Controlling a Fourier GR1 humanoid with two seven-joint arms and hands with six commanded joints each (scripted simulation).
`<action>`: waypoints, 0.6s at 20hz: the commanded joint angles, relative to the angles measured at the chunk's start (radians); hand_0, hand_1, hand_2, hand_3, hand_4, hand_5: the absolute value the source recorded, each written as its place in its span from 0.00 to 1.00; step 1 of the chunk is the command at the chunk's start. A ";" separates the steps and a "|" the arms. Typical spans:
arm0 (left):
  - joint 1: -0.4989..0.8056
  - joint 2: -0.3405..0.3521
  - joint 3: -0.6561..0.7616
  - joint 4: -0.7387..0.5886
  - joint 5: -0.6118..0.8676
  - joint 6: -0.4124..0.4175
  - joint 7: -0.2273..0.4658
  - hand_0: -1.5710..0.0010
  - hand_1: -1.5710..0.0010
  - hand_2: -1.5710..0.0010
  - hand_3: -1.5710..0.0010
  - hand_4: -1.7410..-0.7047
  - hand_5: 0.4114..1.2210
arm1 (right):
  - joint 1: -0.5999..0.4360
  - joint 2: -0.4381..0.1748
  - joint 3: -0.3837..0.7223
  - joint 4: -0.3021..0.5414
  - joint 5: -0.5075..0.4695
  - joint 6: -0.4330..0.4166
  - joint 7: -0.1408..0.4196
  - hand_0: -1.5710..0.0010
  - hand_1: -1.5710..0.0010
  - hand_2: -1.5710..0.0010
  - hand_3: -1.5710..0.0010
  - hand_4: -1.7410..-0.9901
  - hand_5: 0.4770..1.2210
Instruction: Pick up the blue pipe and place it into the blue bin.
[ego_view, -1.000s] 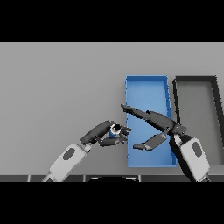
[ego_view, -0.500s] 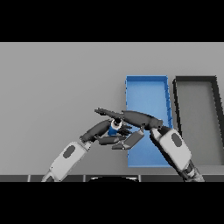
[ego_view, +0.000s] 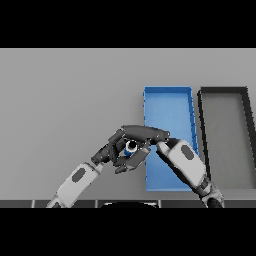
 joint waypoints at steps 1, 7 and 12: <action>0.006 -0.012 0.003 0.002 0.014 -0.008 -0.010 0.00 0.01 0.00 0.15 0.05 1.00 | 0.007 -0.001 0.003 -0.004 -0.025 -0.011 0.011 0.29 0.28 0.28 0.35 0.32 0.22; 0.023 -0.040 0.031 0.018 0.005 -0.044 -0.014 0.00 0.00 0.00 0.04 0.01 1.00 | 0.028 -0.026 0.040 -0.012 0.064 0.009 -0.124 0.07 0.07 0.07 0.09 0.41 0.79; 0.027 -0.044 0.050 -0.004 0.010 -0.068 0.021 0.00 0.00 0.00 0.08 0.02 1.00 | 0.022 -0.034 0.051 -0.004 -0.006 -0.014 -0.152 0.02 0.02 0.02 0.03 0.35 0.93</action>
